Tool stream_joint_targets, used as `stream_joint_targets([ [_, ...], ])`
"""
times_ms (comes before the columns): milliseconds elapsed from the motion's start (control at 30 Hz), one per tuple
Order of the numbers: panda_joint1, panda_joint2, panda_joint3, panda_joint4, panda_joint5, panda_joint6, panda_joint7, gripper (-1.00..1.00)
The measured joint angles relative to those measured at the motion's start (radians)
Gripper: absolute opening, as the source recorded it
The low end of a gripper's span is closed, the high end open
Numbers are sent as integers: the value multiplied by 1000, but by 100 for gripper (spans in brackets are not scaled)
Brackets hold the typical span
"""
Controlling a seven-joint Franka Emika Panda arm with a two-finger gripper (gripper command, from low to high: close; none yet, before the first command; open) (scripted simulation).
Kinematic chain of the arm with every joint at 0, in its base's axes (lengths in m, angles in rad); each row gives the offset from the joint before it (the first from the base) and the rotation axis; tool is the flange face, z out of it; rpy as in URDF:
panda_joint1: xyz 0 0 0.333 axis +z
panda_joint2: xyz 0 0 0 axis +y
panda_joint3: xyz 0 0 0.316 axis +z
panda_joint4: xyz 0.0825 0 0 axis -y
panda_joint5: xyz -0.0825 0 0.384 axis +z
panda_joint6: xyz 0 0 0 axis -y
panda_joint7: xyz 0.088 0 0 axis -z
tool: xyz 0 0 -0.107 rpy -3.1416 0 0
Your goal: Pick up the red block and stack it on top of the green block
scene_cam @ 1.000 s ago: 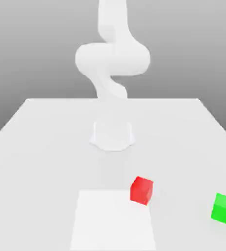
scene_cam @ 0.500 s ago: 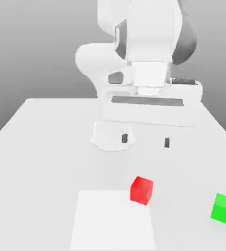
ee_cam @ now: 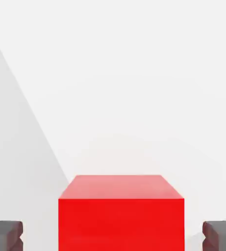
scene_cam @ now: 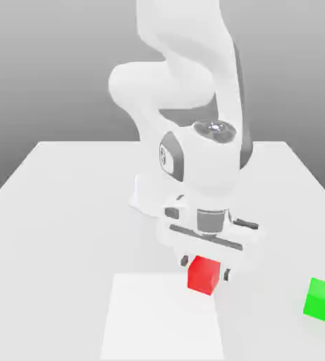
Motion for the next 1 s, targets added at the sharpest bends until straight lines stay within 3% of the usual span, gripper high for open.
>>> stream_joint_targets([
  [267,-16,-16,20,-1,9,-12,-5,-100],
  [467,-61,-147,115,-19,189,-120,-133,-100],
  [667,-21,-274,107,-42,313,-225,-223,-100],
  [800,62,-233,158,70,328,-302,-163,-100],
  [1000,195,-126,200,285,252,-414,24,-100],
])
